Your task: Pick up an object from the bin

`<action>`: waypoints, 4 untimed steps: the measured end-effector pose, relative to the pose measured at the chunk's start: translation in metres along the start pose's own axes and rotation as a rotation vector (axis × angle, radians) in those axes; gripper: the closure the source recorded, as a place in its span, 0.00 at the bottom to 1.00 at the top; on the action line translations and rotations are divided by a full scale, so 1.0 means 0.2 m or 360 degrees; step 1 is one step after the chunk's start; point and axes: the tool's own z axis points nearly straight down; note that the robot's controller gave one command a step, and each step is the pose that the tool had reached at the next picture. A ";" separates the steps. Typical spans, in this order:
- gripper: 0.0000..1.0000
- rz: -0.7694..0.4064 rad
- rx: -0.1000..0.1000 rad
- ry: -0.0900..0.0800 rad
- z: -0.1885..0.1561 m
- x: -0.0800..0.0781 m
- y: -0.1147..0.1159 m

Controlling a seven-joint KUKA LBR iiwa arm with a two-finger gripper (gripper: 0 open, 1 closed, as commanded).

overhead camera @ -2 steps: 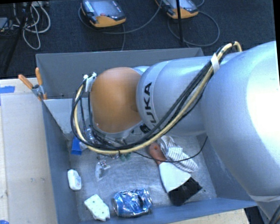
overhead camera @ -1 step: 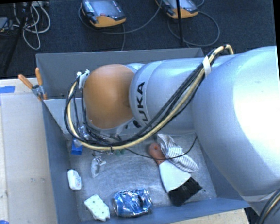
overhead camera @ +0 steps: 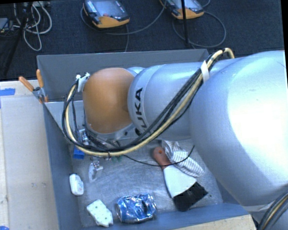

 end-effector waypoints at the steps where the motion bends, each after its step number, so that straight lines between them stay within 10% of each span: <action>1: 0.00 -0.0024 0.0004 0.0006 -0.07 0.00 0.00; 3: 0.00 0.0623 0.0006 0.0008 -0.09 -0.02 -0.01; 4: 0.00 0.0189 0.0005 0.0004 -0.04 -0.05 0.01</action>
Offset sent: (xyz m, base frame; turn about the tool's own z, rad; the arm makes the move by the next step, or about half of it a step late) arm 0.0077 -0.0070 -0.0193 0.4203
